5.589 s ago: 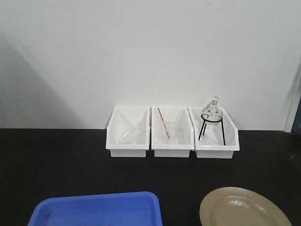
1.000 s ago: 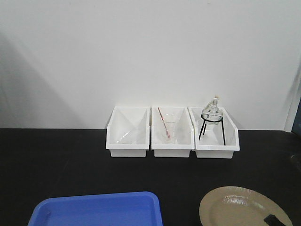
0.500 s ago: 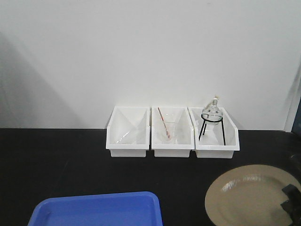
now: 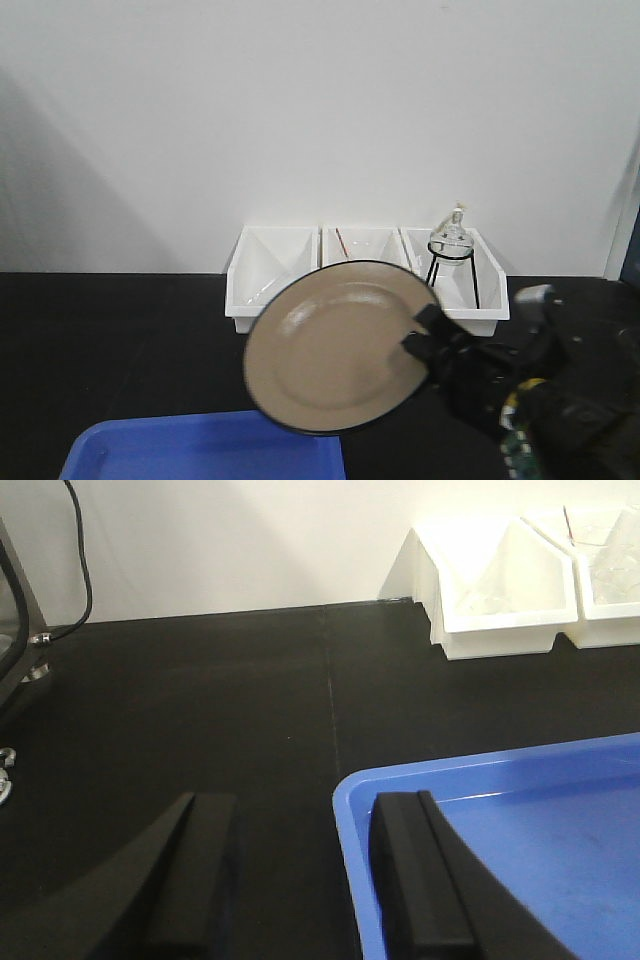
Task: Place disk in tray to left cabinet
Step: 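Lift the beige plate and lower it into the blue tray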
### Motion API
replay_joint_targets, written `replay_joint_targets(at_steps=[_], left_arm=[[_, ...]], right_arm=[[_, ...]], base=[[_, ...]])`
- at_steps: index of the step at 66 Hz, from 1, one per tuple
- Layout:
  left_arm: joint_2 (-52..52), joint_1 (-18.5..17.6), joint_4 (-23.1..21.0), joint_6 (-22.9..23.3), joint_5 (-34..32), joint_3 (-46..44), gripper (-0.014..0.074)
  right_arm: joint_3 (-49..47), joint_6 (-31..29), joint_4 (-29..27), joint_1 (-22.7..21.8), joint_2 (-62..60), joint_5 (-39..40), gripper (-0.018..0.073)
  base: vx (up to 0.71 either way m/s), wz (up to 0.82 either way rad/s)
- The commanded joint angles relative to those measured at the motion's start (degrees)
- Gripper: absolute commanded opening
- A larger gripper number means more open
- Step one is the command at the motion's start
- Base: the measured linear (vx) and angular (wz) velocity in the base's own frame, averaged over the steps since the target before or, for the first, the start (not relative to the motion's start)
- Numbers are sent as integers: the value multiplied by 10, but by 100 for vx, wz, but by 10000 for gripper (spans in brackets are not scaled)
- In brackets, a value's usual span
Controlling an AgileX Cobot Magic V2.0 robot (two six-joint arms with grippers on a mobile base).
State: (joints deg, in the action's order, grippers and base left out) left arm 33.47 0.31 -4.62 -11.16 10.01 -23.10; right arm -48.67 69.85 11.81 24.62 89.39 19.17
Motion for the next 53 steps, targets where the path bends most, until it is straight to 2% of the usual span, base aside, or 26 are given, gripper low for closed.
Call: replay_joint_targets(at_steps=[1, 11, 22, 34, 43, 53], left_arm=[[4, 0, -5, 3, -45, -20, 440], [4, 0, -5, 3, -44, -20, 440], [4, 0, -5, 3, -41, -20, 440], [4, 0, -5, 3, -36, -20, 440], [4, 0, -5, 3, -32, -20, 440], [4, 0, -5, 3, -31, -20, 440]], right_arm=[[-61, 12, 3, 44, 25, 77, -4], [-86, 12, 2, 104, 94, 82, -4], [-86, 12, 2, 148, 151, 89, -4], [-86, 12, 2, 154, 197, 83, 5], [-86, 9, 2, 154, 217, 55, 50], [-86, -55, 1, 153, 219, -27, 149]], base=[[0, 0], [0, 0], [0, 0], [0, 0], [0, 0], [0, 0]])
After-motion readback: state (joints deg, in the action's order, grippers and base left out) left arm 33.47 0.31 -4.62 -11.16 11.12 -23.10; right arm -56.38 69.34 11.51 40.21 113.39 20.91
